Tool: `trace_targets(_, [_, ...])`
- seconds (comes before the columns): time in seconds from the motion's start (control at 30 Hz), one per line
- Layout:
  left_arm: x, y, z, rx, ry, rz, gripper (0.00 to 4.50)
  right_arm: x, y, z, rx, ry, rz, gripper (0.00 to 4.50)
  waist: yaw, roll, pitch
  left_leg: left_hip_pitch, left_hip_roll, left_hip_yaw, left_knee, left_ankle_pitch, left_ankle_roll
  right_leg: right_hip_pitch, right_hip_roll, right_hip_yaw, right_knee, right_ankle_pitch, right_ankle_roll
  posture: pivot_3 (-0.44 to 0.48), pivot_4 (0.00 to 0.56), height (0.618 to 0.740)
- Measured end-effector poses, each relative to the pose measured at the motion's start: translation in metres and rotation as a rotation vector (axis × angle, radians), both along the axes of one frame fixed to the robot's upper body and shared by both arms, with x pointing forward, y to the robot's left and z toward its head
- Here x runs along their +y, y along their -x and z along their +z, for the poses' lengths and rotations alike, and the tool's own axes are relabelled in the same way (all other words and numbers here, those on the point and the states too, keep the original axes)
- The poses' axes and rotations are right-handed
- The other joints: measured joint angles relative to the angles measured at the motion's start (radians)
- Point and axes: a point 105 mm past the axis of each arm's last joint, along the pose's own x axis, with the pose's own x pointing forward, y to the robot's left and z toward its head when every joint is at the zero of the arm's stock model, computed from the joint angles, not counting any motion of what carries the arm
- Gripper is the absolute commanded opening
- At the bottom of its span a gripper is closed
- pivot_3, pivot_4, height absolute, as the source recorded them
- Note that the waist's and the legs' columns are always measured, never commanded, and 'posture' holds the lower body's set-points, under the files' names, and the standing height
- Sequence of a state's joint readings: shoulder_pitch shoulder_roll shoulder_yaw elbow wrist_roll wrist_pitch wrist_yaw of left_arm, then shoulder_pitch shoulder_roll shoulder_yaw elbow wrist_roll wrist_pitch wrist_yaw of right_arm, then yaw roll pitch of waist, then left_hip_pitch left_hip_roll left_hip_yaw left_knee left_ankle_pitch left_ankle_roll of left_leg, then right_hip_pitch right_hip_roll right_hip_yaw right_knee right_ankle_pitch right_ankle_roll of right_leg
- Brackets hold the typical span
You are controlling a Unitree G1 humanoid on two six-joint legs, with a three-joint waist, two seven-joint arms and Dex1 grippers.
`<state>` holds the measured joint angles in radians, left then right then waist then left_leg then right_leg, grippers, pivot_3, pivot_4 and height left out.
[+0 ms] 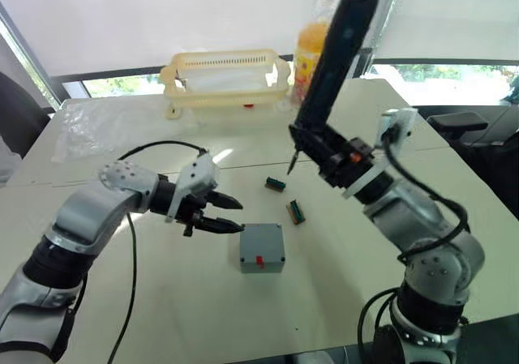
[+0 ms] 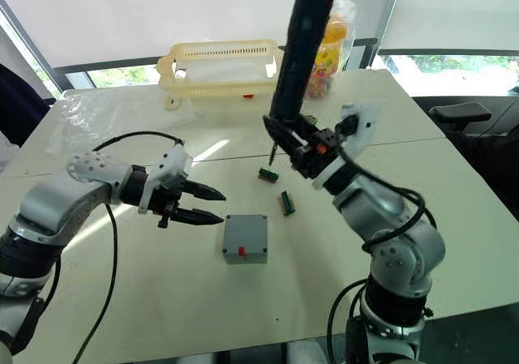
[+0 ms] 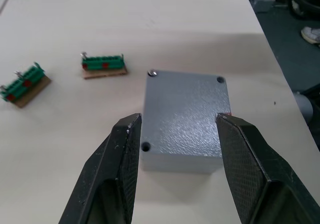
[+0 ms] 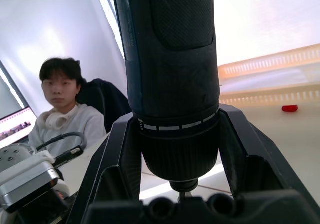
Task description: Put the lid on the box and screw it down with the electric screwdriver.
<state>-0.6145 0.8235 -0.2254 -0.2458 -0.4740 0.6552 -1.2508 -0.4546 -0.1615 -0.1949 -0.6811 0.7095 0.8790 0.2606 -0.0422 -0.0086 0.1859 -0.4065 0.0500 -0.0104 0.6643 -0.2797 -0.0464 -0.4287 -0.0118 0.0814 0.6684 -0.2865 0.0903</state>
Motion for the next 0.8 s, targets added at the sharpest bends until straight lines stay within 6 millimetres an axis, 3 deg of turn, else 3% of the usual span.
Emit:
trace_targets(0.23, [-0.014,0.004,-0.023,-0.036,0.013,0.004,2.38,0.008,0.008,-0.038,0.065,0.054,-0.017,1.68,-0.001,0.0,0.0,0.0,0.0,0.0,0.001,0.0,0.0,0.001,0.001,0.0,0.0,0.001,0.0,0.0,0.15,0.74])
trace_targets(0.33, [-0.017,0.003,-0.026,-0.053,0.025,0.015,1.53,0.012,0.009,-0.042,0.063,0.068,-0.021,1.68,-0.002,0.0,0.0,0.001,0.0,-0.001,0.001,0.0,0.0,0.001,0.001,0.0,0.0,0.001,0.0,0.0,0.15,0.74])
trace_targets(0.8, [-0.024,0.001,-0.038,-0.079,0.002,-0.003,1.53,0.013,0.013,-0.061,0.05,0.13,-0.056,1.68,-0.001,-0.001,-0.001,0.001,0.0,-0.001,0.001,0.0,0.0,0.001,0.001,0.0,0.0,0.001,0.0,0.0,0.15,0.74])
